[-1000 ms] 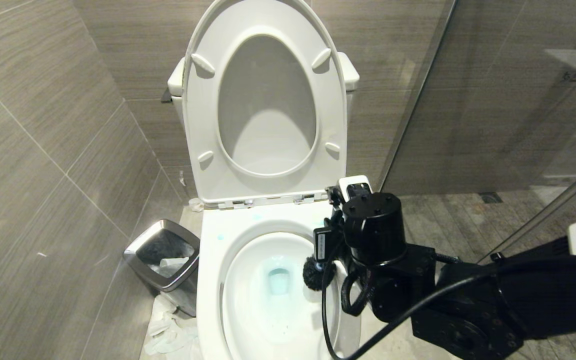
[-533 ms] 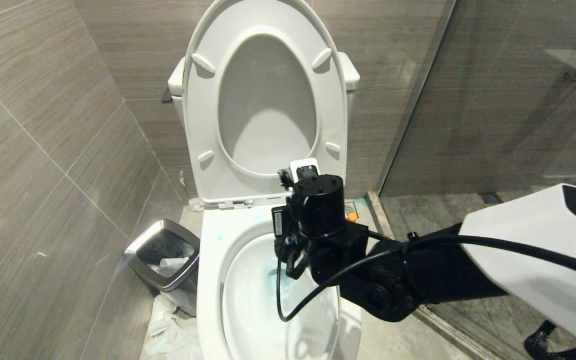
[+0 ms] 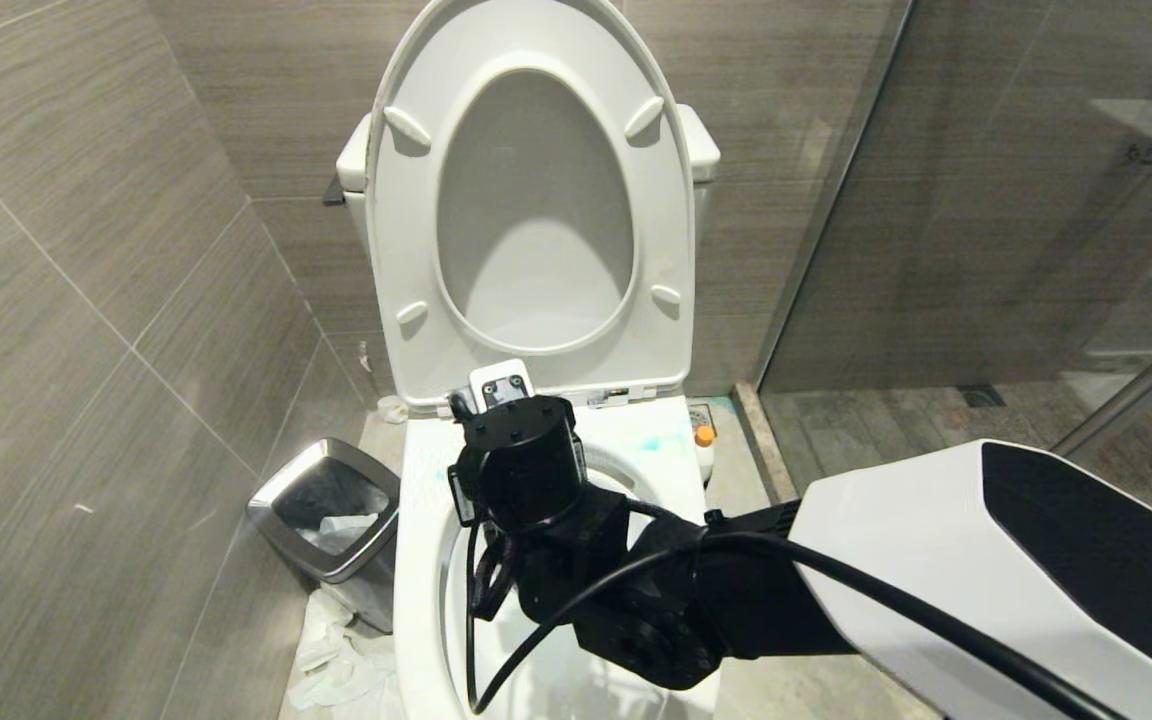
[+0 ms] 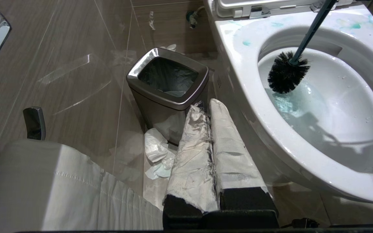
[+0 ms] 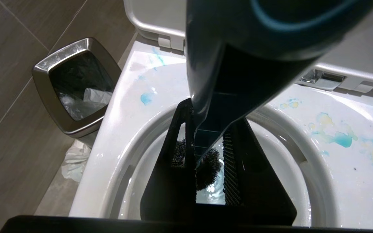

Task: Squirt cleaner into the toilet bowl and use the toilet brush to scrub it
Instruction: Scrub the toilet bowl

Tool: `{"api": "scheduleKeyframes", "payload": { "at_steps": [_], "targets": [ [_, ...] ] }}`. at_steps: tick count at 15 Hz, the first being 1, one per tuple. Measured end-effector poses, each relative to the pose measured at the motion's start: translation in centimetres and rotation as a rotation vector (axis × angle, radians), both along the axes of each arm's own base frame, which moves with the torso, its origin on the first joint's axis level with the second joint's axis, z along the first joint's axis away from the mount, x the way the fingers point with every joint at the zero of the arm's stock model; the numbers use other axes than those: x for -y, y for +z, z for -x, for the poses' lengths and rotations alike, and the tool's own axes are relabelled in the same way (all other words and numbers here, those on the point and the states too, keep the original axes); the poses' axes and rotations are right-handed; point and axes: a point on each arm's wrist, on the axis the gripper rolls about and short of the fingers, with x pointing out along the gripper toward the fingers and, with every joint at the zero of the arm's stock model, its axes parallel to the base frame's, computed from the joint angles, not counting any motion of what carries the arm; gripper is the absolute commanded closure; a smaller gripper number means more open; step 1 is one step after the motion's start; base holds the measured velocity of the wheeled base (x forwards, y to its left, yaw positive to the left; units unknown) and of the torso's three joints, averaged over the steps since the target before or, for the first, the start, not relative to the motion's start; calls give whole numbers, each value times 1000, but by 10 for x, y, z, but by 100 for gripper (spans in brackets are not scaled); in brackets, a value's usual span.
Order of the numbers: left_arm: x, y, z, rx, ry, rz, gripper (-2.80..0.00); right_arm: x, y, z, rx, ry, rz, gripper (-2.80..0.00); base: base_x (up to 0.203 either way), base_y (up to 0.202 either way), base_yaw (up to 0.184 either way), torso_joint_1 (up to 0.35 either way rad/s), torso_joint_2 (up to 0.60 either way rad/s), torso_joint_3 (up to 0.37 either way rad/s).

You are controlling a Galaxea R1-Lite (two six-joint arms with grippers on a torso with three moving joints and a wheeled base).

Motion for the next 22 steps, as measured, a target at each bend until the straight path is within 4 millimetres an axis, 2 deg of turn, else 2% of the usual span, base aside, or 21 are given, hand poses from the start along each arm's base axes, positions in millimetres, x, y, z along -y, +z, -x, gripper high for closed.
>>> {"api": "scheduleKeyframes", "payload": {
  "at_steps": [5,10,13,14,16,20,22],
  "targets": [
    [0,0,0,1,0,0,0,5,-7,-9,-18,-22,23,0,0,0,0,0,0,0],
    [0,0,0,1,2,3,0,13,-49,-35,-70,-74,75,0,0,0,0,0,0,0],
    [0,0,0,2,2,2,0,13,-68,-41,-93,-86,100,0,0,0,0,0,0,0],
    [0,0,0,2,1,1,0,13,-67,-40,-91,-84,99,0,0,0,0,0,0,0],
    [0,0,0,3,0,-1,0,11,-53,-35,-72,-72,82,0,0,0,0,0,0,0],
    [0,0,0,4,-1,-3,0,14,-7,-24,-22,-55,25,0,0,0,0,0,0,0],
    [0,0,0,4,-1,-3,0,16,-1,-22,-17,-54,17,0,0,0,0,0,0,0]
  ]
}}
